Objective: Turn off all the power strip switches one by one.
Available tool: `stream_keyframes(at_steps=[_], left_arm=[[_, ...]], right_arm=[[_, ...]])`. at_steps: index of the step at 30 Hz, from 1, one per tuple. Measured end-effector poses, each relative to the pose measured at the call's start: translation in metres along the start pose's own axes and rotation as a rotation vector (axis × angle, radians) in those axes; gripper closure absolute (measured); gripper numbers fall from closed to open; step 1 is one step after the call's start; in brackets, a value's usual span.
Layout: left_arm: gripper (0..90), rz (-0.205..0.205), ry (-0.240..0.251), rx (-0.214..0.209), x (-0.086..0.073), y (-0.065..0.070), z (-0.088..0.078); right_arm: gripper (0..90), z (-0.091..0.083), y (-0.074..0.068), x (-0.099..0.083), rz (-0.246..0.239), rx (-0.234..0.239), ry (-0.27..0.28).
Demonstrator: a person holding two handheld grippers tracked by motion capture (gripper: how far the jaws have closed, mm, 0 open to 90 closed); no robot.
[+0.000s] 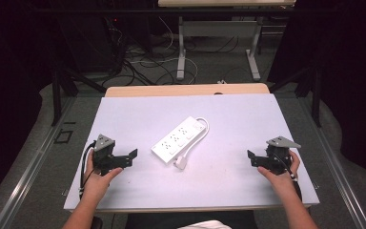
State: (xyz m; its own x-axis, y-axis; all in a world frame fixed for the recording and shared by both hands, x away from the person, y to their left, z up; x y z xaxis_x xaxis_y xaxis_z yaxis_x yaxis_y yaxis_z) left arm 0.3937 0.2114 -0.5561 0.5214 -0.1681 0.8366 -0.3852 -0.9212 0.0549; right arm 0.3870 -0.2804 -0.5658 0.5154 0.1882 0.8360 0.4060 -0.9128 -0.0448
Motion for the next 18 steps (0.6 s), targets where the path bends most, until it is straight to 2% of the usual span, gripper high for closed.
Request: stream_keyframes(at_steps=[2, 4, 8, 9, 11, 14, 15, 17, 18], left_arm=[[0.2, -0.01, 0.002, -0.006, 0.0, 0.001, 0.002], [0.3, 0.002, -0.01, -0.009, -0.001, 0.003, 0.004], [0.2, 0.008, -0.023, -0.011, -0.006, 0.007, 0.007], [0.3, 0.029, -0.026, -0.002, -0.007, 0.009, 0.007], [0.3, 0.035, -0.026, 0.0, -0.008, 0.011, 0.007], [0.3, 0.025, -0.026, -0.013, -0.011, 0.016, 0.005], [0.2, 0.024, -0.02, -0.015, -0.01, 0.016, 0.004], [0.2, 0.018, -0.005, -0.022, -0.009, 0.018, 0.002], [0.3, 0.027, -0.001, -0.022, -0.008, 0.018, 0.001]], right_arm=[[10.1, 0.003, -0.002, -0.001, 0.002, 0.013, -0.012], [10.1, 0.007, -0.005, 0.0, 0.022, 0.036, -0.018], [10.2, 0.009, -0.011, 0.004, 0.023, 0.042, -0.018], [10.2, 0.01, -0.013, 0.005, 0.018, 0.046, -0.016], [10.1, 0.011, -0.016, 0.006, 0.011, 0.054, -0.013], [10.8, 0.013, -0.024, 0.009, -0.009, 0.067, -0.008], [14.2, 0.016, -0.028, 0.01, -0.016, 0.077, -0.014], [14.6, 0.02, -0.032, 0.012, -0.026, 0.091, -0.017], [14.7, 0.021, -0.035, 0.014, -0.037, 0.098, -0.02]])
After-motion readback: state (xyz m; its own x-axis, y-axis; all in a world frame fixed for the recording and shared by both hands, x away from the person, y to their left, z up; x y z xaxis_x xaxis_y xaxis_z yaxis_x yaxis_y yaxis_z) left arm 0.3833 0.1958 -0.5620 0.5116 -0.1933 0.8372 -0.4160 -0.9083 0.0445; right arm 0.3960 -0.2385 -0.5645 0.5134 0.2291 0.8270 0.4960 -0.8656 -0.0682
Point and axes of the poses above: each handheld gripper's, and its own axes: z roughly forward along the jaws, x roughly out of its top, y roughly to its right, the point moved 6 cm from there along z, roughly forward along the jaws, and after that the axes turned 6 degrees about x, right-handed, at the moved point
